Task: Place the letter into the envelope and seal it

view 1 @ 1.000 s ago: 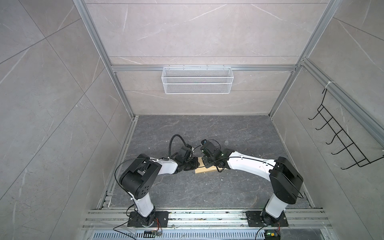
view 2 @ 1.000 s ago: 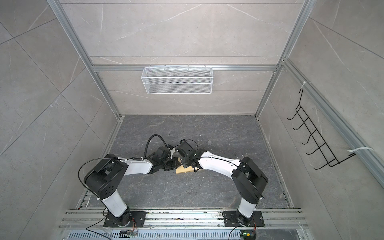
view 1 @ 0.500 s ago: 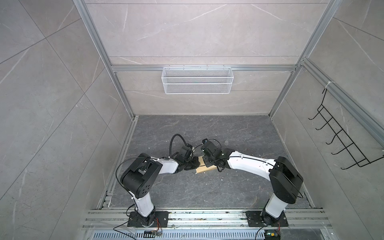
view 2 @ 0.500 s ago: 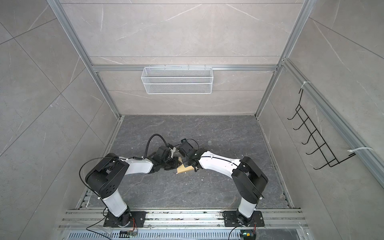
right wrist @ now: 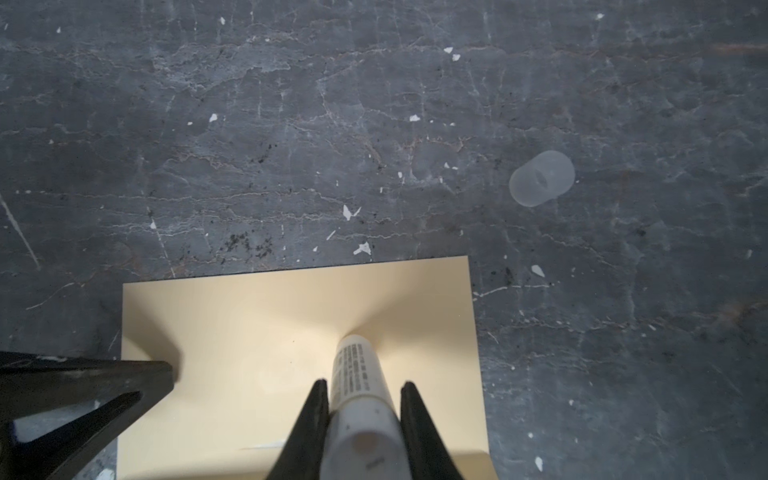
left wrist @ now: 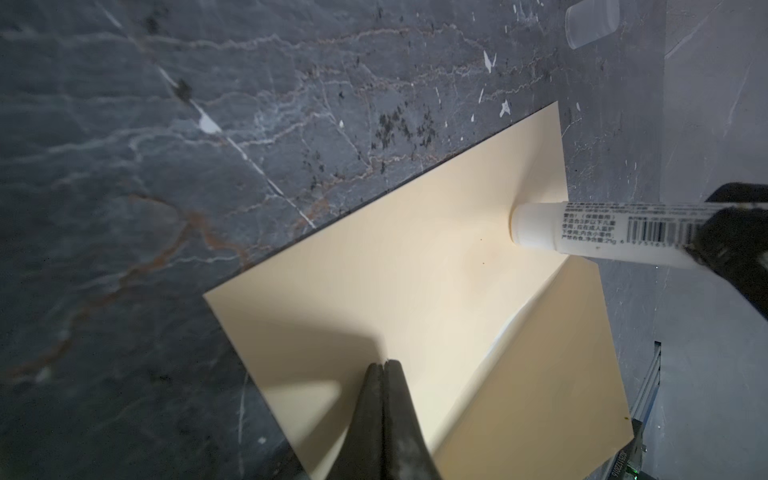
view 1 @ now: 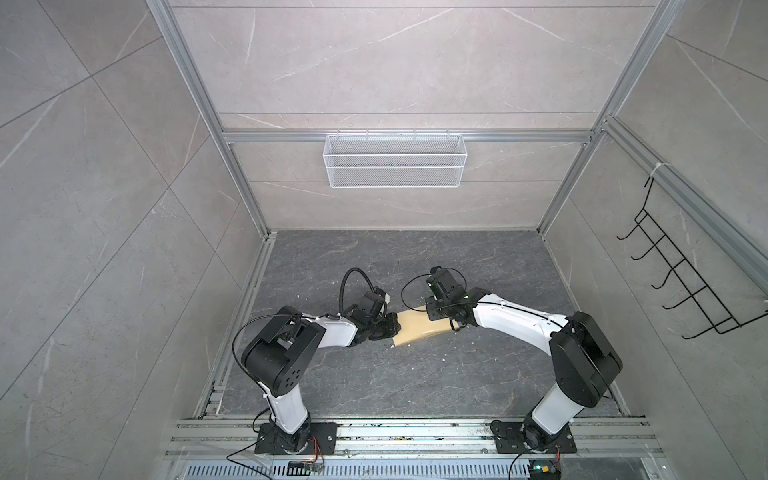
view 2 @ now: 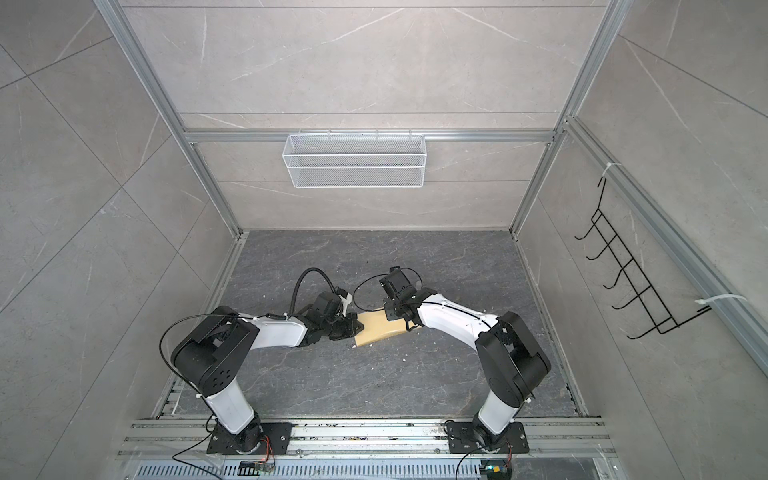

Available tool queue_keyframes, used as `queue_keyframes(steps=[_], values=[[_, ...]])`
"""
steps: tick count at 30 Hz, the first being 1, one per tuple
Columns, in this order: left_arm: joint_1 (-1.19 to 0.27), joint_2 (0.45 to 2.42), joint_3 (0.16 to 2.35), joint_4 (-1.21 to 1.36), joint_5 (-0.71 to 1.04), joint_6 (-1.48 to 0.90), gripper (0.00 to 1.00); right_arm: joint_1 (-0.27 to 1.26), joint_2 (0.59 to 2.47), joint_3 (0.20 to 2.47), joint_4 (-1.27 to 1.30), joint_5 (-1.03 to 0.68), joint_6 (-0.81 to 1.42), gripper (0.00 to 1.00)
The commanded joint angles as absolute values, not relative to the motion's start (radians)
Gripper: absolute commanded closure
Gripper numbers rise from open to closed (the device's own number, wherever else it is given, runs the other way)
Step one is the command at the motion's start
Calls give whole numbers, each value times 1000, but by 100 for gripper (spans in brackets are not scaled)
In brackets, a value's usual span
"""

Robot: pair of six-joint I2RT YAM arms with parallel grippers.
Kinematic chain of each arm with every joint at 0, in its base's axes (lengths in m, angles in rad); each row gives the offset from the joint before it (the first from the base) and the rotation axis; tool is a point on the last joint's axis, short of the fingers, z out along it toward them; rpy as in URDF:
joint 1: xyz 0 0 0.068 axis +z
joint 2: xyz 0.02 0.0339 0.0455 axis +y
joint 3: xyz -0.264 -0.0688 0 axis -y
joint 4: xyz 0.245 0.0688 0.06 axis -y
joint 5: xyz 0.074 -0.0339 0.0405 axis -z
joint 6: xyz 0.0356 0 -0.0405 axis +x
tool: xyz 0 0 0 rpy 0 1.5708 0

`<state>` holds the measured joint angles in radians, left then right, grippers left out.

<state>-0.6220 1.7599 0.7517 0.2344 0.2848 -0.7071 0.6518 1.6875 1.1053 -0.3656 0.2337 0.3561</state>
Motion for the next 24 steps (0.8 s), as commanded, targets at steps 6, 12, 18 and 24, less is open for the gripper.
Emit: queue_keyframes(steps=[6,12,18,24], values=[[-613,1793,696,32,164,-693,100,630,1739,1095,-509,243,365,100],[-612,1780,696,33,160,-693,100,628,1554,1051,-376,102,379,100],[-615,1777,692,31,158,-695,100,620,1321,983,-251,121,366,100],[-623,1771,707,25,153,-696,100,619,1241,923,-193,116,347,100]])
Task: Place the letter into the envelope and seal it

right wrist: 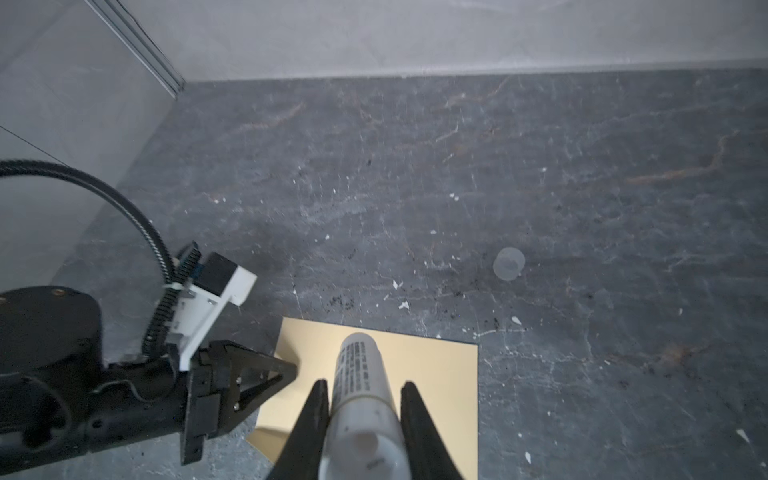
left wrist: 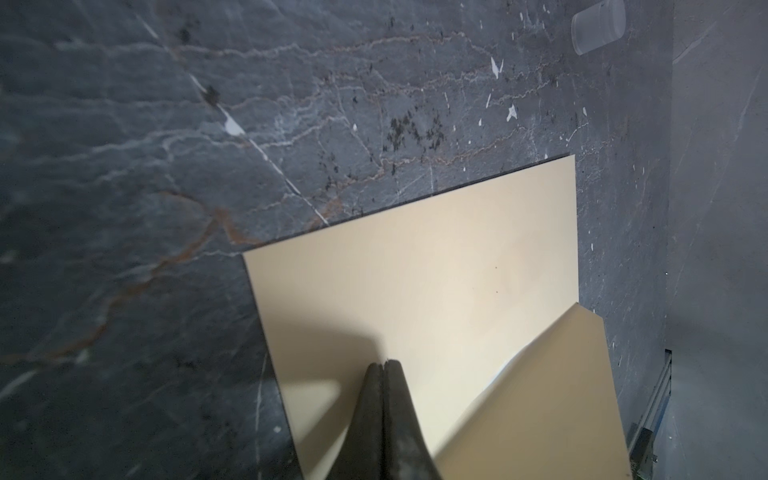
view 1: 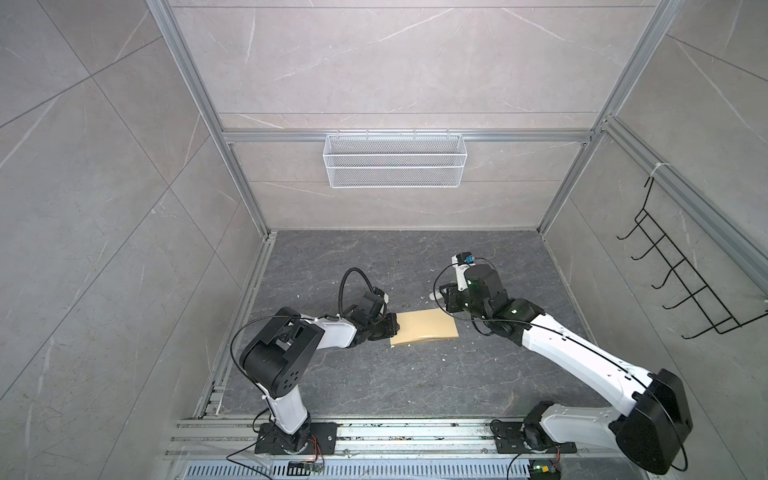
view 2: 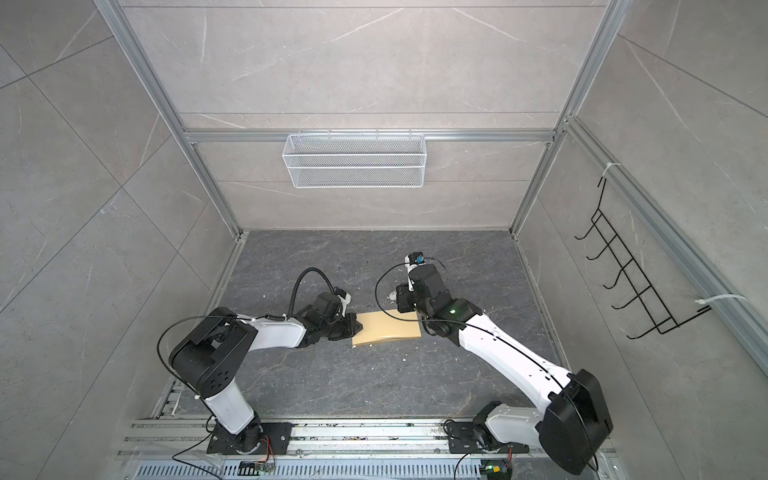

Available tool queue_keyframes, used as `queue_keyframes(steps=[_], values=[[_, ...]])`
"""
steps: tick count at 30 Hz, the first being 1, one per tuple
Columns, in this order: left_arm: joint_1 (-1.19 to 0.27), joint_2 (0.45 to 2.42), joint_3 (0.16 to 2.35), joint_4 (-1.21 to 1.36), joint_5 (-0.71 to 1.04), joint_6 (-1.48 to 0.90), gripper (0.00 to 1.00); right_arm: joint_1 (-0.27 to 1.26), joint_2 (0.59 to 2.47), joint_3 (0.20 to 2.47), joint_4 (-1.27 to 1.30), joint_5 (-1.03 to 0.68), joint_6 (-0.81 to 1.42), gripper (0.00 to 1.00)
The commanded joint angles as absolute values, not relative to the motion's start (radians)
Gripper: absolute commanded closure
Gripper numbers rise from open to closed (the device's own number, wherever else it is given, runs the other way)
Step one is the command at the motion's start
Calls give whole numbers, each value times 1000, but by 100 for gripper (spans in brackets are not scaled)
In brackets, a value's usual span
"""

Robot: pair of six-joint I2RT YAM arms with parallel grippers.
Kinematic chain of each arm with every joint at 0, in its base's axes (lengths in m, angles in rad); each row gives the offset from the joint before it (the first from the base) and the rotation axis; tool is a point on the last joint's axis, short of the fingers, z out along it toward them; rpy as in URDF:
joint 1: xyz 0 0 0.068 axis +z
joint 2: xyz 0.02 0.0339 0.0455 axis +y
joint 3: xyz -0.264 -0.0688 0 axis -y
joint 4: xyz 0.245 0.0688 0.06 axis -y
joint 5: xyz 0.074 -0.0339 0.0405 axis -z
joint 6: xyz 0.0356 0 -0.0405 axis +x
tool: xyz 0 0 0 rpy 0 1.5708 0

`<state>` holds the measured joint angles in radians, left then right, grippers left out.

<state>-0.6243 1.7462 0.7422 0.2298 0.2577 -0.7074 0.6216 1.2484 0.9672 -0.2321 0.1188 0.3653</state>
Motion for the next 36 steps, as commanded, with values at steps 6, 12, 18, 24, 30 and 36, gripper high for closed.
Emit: queue_keyframes(steps=[6,12,18,24,30,36], values=[[-625,1662,742,29,148,-672,100,619,1189,879,-137,42,312,100],[-627,1494,786,73,130,-645,96,619,1153,851,-112,11,292,100],[-626,1388,785,91,138,-602,88,621,1219,904,-177,-98,270,100],[-625,1358,757,90,158,-575,86,673,1337,960,-236,-69,260,100],[-625,1412,733,125,198,-617,87,796,1498,1067,-344,115,221,100],[-626,1553,728,215,300,-706,100,835,1620,1130,-384,195,228,100]])
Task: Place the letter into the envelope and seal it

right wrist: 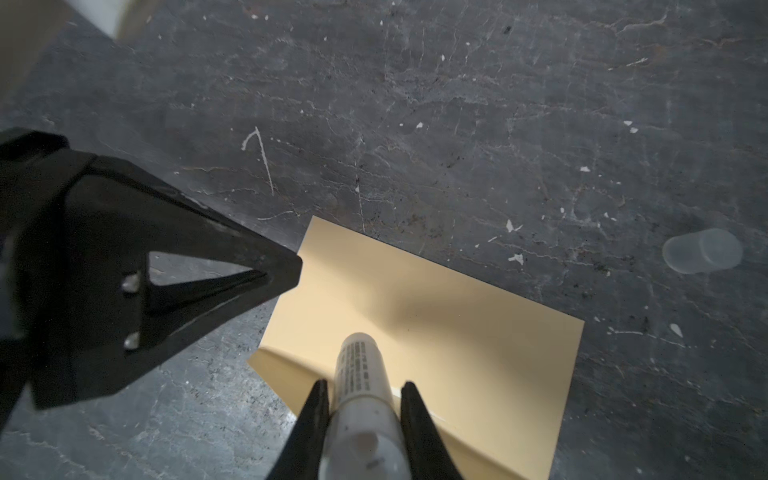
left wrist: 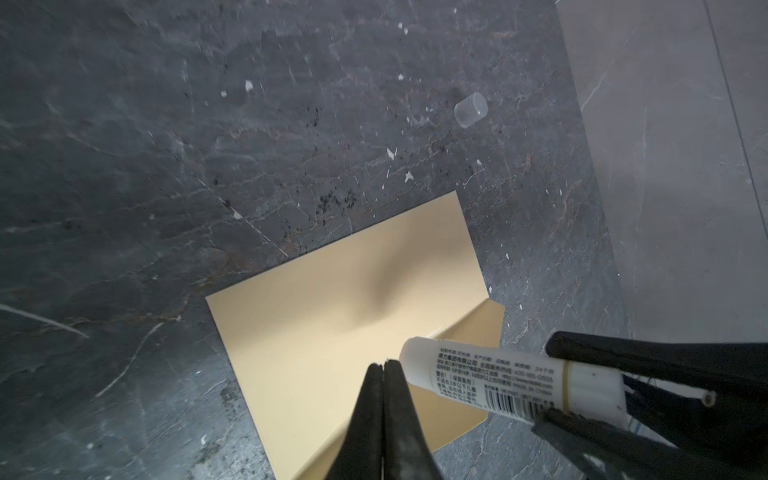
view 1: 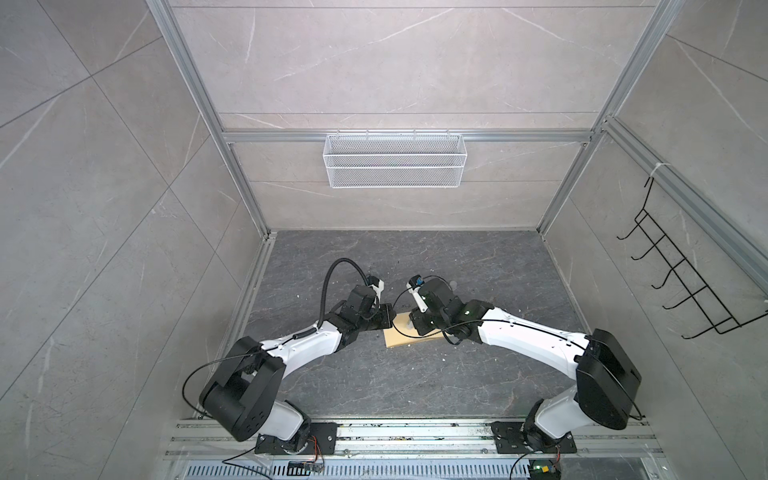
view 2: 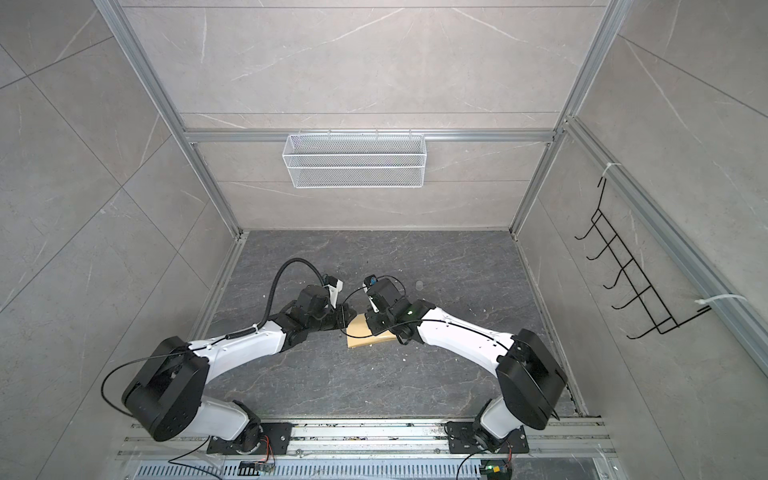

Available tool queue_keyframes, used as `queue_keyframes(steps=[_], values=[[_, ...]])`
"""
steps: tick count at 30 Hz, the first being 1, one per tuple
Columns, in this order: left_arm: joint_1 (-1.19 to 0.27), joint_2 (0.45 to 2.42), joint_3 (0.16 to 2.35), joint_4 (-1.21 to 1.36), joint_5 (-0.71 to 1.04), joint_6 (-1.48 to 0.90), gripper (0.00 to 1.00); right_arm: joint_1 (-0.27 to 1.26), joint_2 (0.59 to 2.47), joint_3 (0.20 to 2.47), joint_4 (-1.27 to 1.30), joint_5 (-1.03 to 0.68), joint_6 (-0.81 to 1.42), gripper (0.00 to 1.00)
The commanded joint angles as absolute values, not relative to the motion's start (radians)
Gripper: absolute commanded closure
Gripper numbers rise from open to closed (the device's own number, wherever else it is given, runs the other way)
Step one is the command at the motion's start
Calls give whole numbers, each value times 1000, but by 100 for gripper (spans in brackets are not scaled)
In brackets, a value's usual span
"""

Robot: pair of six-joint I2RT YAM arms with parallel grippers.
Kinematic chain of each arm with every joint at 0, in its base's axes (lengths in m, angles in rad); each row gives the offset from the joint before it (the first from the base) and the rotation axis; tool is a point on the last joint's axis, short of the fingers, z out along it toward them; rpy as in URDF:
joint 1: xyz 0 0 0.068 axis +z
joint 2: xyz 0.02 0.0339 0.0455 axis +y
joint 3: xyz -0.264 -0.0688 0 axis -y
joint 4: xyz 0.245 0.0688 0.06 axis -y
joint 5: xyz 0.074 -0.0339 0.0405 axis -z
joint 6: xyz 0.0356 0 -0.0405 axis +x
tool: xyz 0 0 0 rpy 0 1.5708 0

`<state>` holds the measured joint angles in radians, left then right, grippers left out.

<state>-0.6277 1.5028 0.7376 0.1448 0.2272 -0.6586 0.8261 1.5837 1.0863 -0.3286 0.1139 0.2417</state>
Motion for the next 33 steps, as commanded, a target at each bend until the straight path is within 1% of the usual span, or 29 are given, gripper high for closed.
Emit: queue_keyframes(steps=[1,10,19,27,33], values=[[-626,1572,729,222,310,-716,100,836,1634,1136,-391,205,229,100],[-629,1713,752,223,342,-742,100,850,1715,1167,-399,230,235,100],[-630,1760,782,76,250,-707,100,857,1764,1167,-440,308,225,100],[-630,1776,769,25,186,-696,100,852,1738,1114,-474,419,221,100],[-630,1793,767,16,175,-686,100,810,1719,1081,-485,419,228,100]])
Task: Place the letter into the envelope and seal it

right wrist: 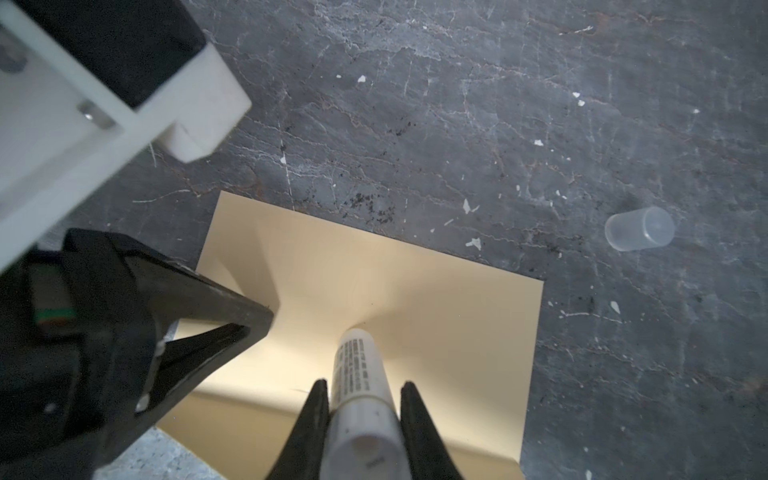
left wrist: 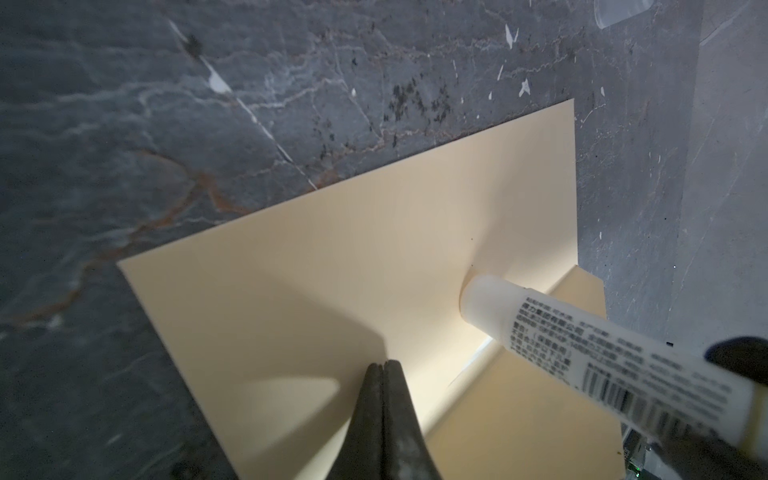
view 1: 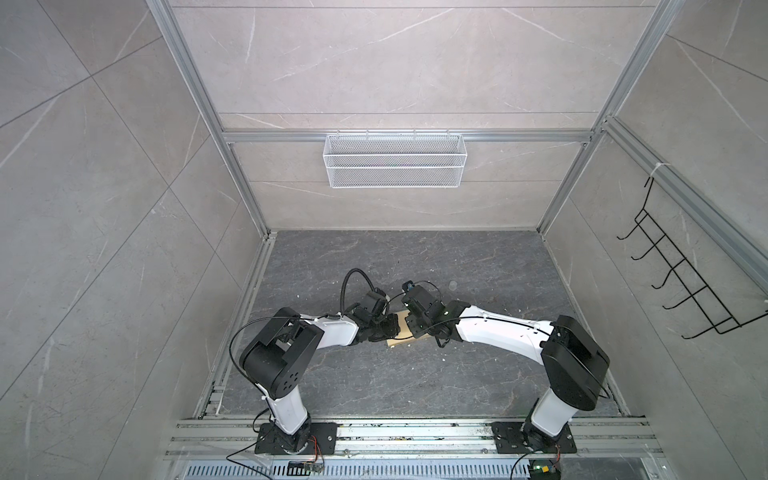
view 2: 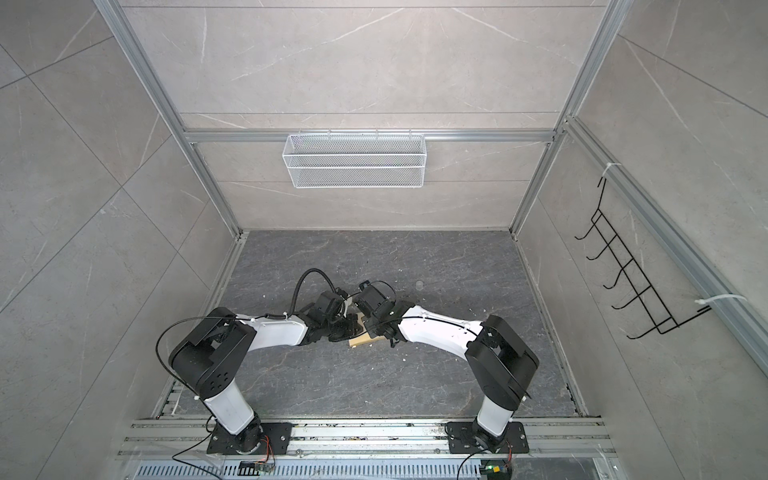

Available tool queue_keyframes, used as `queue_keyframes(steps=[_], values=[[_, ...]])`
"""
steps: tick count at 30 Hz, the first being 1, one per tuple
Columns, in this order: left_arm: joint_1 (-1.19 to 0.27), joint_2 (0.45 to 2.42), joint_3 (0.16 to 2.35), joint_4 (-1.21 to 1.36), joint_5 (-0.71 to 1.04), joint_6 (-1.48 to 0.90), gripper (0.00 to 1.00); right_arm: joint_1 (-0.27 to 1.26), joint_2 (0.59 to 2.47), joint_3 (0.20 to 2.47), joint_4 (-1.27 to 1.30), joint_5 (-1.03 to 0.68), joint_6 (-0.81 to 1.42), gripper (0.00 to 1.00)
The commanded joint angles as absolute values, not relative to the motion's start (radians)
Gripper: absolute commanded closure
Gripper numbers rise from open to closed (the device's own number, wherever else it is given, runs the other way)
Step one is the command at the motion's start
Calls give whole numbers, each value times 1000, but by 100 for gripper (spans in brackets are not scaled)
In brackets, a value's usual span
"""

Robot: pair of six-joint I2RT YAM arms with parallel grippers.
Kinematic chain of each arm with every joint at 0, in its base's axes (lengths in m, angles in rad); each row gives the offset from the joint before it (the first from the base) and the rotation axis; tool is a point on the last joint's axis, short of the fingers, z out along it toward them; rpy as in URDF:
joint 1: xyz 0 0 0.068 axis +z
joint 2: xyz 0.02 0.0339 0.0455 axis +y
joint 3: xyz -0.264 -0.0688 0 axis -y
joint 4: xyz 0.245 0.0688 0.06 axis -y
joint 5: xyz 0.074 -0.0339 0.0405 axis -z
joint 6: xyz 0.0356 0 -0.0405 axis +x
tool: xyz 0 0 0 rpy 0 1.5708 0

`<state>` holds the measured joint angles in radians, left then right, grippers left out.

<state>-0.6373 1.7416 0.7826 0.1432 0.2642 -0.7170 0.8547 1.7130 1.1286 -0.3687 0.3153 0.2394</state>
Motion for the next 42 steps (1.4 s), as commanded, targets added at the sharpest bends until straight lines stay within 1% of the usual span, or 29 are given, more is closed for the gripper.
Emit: queue_keyframes(steps=[1,9,12,17,21,27,32,35,38,39,42], values=[[-629,1796,767,16,175,-685,100,801,1717,1078,-487,417,230,100],[-630,1792,762,10,165,-677,100,704,1705,1050,-515,407,245,100],[-630,1787,761,8,160,-676,100,690,1709,1052,-528,417,249,100],[-630,1781,762,8,160,-677,100,689,1701,1076,-506,330,266,100],[-630,1772,752,8,146,-676,100,687,1575,1055,-410,241,277,100],[-630,1795,729,31,122,-671,100,648,1370,1000,-312,206,290,100],[-630,1805,720,53,121,-673,100,629,1277,956,-263,172,302,100],[-631,1764,721,74,123,-673,100,626,1235,928,-220,109,307,100],[-632,1688,755,80,134,-664,100,627,1178,882,-146,82,321,100],[-632,1657,771,83,139,-662,98,627,1158,866,-118,81,322,100],[-632,1575,822,102,146,-663,82,627,1107,826,-41,82,318,100]])
